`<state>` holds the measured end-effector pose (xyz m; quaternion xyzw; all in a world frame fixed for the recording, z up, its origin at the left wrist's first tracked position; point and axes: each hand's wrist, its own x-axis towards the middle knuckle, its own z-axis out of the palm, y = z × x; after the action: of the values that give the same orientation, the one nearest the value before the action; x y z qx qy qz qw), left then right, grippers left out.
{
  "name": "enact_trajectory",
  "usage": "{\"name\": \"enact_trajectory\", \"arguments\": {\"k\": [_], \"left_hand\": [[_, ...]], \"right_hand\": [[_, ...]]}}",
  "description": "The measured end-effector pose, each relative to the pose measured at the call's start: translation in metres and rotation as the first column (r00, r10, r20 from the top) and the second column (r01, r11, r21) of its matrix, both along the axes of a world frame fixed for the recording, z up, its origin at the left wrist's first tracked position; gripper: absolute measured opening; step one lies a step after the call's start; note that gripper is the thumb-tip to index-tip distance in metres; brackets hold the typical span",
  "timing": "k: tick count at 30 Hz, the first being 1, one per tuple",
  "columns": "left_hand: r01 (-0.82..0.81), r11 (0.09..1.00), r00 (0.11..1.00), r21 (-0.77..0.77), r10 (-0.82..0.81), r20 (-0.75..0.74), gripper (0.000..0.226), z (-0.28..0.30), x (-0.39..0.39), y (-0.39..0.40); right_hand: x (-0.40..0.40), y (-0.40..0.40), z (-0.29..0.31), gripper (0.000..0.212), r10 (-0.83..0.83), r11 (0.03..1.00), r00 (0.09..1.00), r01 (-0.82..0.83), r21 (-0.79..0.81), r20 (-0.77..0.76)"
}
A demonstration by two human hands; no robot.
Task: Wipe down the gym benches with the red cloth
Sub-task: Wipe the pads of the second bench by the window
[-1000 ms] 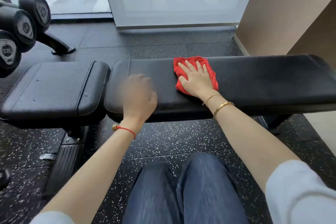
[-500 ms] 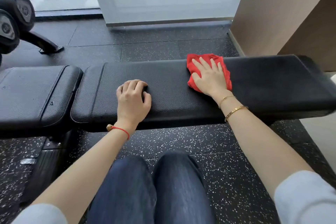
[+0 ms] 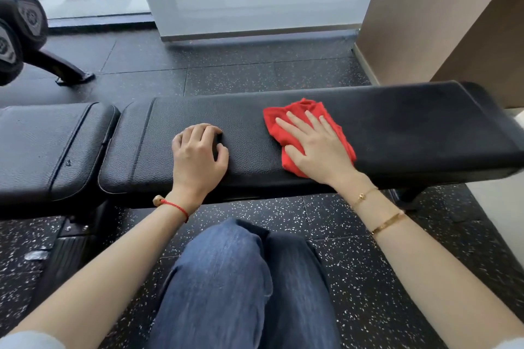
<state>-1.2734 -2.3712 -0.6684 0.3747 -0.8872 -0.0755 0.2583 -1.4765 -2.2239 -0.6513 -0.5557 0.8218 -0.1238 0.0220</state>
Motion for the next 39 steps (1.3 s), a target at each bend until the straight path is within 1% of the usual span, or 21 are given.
{"name": "enact_trajectory", "arguments": {"k": [2,4,7,9,11,13,16,19,20,22,24,26,29,31,34,37,39], "left_hand": [[-0.007,1.0,1.0,0.001,0.007,-0.001,0.029,0.002,0.0,-0.002],[0.004,0.999,1.0,0.037,-0.003,-0.027,0.032,0.005,-0.006,0.0],[0.061,0.998,0.997,0.035,-0.058,-0.058,0.033,0.017,-0.028,0.009],[0.092,0.995,0.994,0.036,-0.09,-0.066,0.032,0.024,-0.045,0.012],[0.108,0.993,0.993,0.048,-0.105,-0.056,0.031,0.027,-0.058,0.013],[0.112,0.992,0.993,0.054,-0.11,-0.04,0.029,0.026,-0.067,0.014],[0.127,0.99,0.992,0.052,-0.127,-0.012,0.028,0.019,-0.072,0.016],[0.153,0.987,0.988,0.052,-0.154,0.013,0.027,0.012,-0.077,0.018],[0.161,0.986,0.986,0.05,-0.162,0.025,0.026,0.01,-0.078,0.019],[0.171,0.985,0.984,0.039,-0.173,0.048,0.025,0.007,-0.081,0.021],[0.172,0.985,0.983,0.026,-0.173,0.055,0.027,0.005,-0.083,0.023],[0.168,0.986,0.984,0.021,-0.168,0.057,0.03,0.005,-0.084,0.024],[0.164,0.986,0.984,0.012,-0.165,0.062,0.03,0.004,-0.086,0.024],[0.161,0.987,0.985,0.008,-0.162,0.067,0.029,0.004,-0.087,0.024],[0.164,0.986,0.984,0.018,-0.165,0.068,0.031,0.004,-0.088,0.026],[0.172,0.985,0.983,0.029,-0.174,0.065,0.028,0.006,-0.088,0.027],[0.179,0.983,0.982,0.044,-0.181,0.053,0.024,0.007,-0.085,0.026]], "right_hand": [[-0.015,0.013,0.0,0.057,-0.056,0.998,0.998,0.056,-0.006,-0.002],[-0.037,0.018,-0.002,0.057,-0.159,0.987,0.987,0.159,0.02,-0.002],[-0.064,0.001,0.001,0.056,-0.306,0.951,0.952,0.304,0.061,0.019],[-0.063,-0.02,0.004,0.056,-0.341,0.939,0.94,0.338,0.068,0.034],[-0.051,-0.035,0.004,0.057,-0.312,0.949,0.949,0.309,0.064,0.039],[-0.035,-0.037,0.003,0.058,-0.224,0.974,0.974,0.223,0.046,0.036],[-0.019,-0.015,0.001,0.06,-0.095,0.995,0.995,0.095,0.017,0.026],[-0.025,0.019,-0.002,0.059,-0.085,0.996,0.996,0.085,-0.01,0.022],[-0.034,0.029,-0.003,0.059,-0.114,0.993,0.993,0.114,-0.01,0.017],[-0.059,0.045,-0.004,0.058,-0.225,0.974,0.974,0.225,-0.003,0.004],[-0.089,0.051,-0.003,0.057,-0.365,0.931,0.931,0.365,0.023,-0.004],[-0.114,0.043,-0.001,0.057,-0.471,0.881,0.882,0.47,0.053,-0.004],[-0.128,0.017,0.002,0.057,-0.525,0.85,0.851,0.522,0.071,0.017],[-0.121,-0.001,0.004,0.058,-0.48,0.876,0.877,0.477,0.076,0.023],[-0.093,-0.017,0.004,0.059,-0.317,0.946,0.948,0.314,0.076,0.027],[-0.062,-0.011,0.002,0.061,-0.168,0.985,0.985,0.167,0.046,0.03],[-0.054,0.003,-0.001,0.061,-0.109,0.994,0.994,0.108,0.025,0.025]]}}
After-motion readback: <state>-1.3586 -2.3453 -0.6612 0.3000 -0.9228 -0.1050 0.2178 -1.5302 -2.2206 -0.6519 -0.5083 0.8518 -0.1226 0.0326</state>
